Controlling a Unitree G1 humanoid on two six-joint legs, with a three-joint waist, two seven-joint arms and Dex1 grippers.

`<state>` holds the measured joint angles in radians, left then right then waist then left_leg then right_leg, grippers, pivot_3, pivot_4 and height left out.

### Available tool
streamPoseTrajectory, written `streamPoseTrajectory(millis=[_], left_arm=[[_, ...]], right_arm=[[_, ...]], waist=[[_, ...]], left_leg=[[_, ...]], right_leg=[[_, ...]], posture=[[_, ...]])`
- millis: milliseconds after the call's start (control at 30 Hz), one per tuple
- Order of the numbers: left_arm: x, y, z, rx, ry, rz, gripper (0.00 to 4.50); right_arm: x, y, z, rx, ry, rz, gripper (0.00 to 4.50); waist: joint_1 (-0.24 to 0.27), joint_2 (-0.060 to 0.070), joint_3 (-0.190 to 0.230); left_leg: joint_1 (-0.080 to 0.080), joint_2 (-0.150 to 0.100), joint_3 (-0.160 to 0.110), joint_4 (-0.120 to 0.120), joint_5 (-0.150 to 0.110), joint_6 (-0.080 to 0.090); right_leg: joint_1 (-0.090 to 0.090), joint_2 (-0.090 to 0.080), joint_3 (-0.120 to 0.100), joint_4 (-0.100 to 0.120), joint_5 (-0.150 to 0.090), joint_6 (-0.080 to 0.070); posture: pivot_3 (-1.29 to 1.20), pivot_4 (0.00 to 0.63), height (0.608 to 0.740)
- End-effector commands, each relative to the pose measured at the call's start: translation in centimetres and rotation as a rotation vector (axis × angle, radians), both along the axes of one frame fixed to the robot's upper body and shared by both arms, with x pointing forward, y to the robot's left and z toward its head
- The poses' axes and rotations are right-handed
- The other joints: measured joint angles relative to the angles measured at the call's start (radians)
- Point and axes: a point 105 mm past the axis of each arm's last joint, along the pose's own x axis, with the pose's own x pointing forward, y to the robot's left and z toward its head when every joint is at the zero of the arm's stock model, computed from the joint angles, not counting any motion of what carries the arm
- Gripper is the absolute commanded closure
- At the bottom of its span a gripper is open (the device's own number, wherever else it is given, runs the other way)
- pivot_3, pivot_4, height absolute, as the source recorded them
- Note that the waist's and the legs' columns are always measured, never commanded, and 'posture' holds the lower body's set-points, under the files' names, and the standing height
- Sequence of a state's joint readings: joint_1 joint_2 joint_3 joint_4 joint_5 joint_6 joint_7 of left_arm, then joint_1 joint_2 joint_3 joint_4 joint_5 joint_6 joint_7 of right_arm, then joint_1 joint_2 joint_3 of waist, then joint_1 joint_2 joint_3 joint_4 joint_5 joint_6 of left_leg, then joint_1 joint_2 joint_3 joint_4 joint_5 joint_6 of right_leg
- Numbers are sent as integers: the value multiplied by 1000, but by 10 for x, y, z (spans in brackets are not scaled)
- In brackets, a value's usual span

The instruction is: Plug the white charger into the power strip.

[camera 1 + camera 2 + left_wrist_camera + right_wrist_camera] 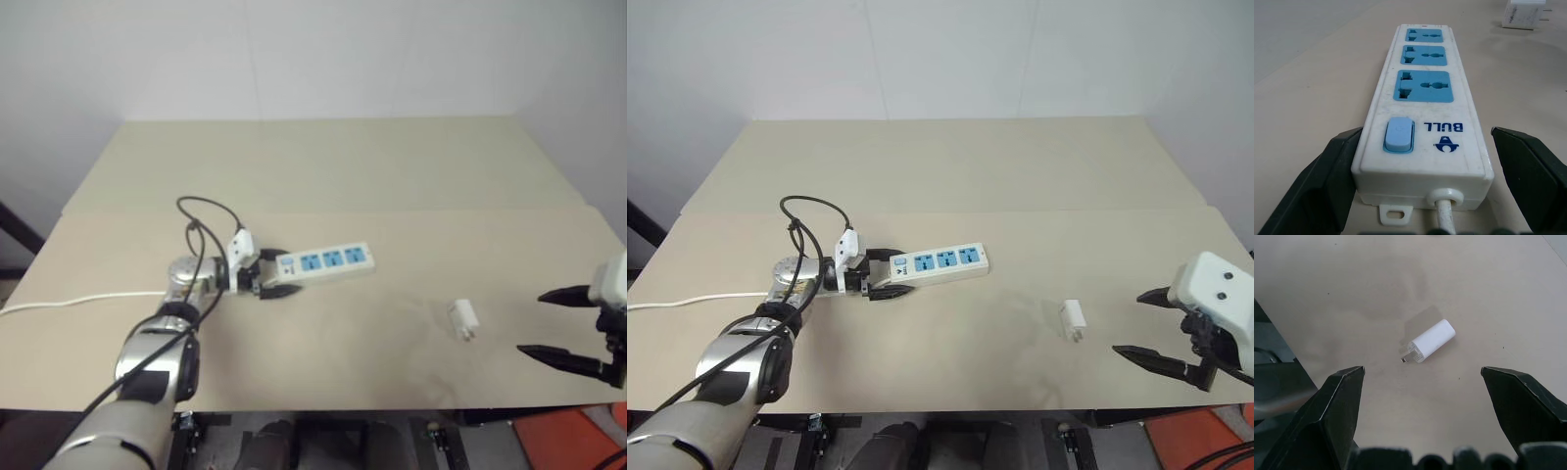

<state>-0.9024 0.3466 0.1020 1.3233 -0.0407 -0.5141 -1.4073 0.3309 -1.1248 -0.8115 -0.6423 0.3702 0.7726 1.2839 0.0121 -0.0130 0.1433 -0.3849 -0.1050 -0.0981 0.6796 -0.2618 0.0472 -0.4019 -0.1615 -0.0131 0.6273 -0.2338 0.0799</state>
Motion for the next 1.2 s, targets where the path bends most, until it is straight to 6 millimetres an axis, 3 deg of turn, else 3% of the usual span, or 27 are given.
streamPoseTrajectory(millis=[33, 200, 367, 667, 1033, 1200], left_arm=[[0, 0, 5, -25, -27, -2, 30], [0, -1, 3, -25, -32, 0, 30], [0, -2, 3, -39, -34, 12, 1220], [1, -7, -1, -53, -27, 38, 1240], [-8, -13, 7, 4, -55, -123, 1240], [-17, -19, 7, 9, -67, -207, 1240]], right_arm=[[4, 1, 3, -13, -41, 12, 0], [7, 1, 3, -14, -44, 21, 0], [5, 1, 4, -16, -43, 29, 0], [2, 0, 5, -23, -39, 39, 0], [14, 7, 8, 22, 42, -9, 0], [44, 2, 18, 111, 121, -280, 0]], waist=[[0, 0, 0], [0, 0, 0], [0, 0, 0], [2, 0, 0], [0, 0, 0], [-2, 0, 0]], left_leg=[[0, 0, 0, 0, 0, 0], [0, 0, 0, 0, 0, 0], [0, 0, 0, 0, 0, 0], [1, 0, 0, 0, 0, 0], [1, 0, 0, 0, 0, 0], [0, 0, 0, 0, 0, 0]], right_leg=[[0, 0, 0, 0, 0, 0], [0, 0, 0, 0, 0, 0], [0, 0, 0, 0, 0, 0], [1, 0, 0, -1, 0, 0], [1, 0, 0, -1, 0, 0], [-1, -1, 0, -2, 0, 0]], posture=[[0, 150, 740], [0, 150, 740], [0, 150, 740], [0, 150, 740], [0, 150, 740], [0, 150, 740]])
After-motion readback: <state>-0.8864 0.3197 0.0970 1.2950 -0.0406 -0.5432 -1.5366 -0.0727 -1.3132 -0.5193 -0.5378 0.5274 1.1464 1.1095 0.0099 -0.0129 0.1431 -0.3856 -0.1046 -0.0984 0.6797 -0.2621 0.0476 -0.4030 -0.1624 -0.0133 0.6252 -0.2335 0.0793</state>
